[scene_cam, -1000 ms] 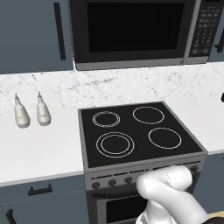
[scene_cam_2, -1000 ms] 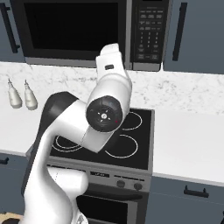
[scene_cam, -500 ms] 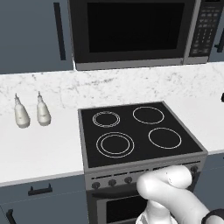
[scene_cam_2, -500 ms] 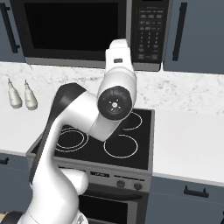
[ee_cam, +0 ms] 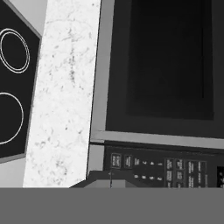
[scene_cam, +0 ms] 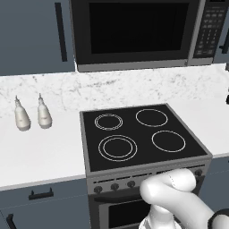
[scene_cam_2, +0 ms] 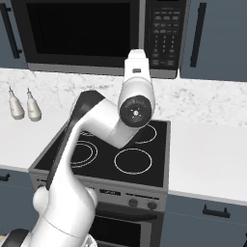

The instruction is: Open the microwave, place the bowl with waffle inside the microwave, then close the microwave door and turn it on.

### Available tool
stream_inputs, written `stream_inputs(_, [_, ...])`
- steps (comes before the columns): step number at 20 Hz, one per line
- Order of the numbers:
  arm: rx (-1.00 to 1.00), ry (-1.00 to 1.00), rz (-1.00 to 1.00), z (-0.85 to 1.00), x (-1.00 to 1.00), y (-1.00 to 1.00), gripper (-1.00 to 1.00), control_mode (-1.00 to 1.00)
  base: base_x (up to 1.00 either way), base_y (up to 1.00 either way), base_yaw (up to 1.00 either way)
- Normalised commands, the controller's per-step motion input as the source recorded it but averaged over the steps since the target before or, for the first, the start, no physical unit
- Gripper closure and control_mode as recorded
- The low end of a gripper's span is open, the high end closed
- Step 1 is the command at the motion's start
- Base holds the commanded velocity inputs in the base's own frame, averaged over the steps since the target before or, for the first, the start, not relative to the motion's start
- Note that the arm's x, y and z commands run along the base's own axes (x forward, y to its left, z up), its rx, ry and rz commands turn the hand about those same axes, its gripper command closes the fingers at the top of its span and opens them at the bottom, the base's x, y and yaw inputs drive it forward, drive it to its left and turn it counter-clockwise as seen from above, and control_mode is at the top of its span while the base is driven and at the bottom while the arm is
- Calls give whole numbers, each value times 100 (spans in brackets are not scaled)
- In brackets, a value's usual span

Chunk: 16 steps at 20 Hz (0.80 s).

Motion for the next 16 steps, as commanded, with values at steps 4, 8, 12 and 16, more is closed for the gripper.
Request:
stream_inputs(4, [11, -1, 4, -2, 65, -10, 100, -100, 0, 0, 0])
stream_inputs(8, [15, -2, 5, 0, 56, -22, 100, -100, 0, 0, 0])
stream_inputs(12, [11, 0, 5, 0, 57, -18, 100, -100, 0, 0, 0])
stream_inputs(16, [8, 0, 6, 0, 61, -8, 100, -100, 0, 0, 0])
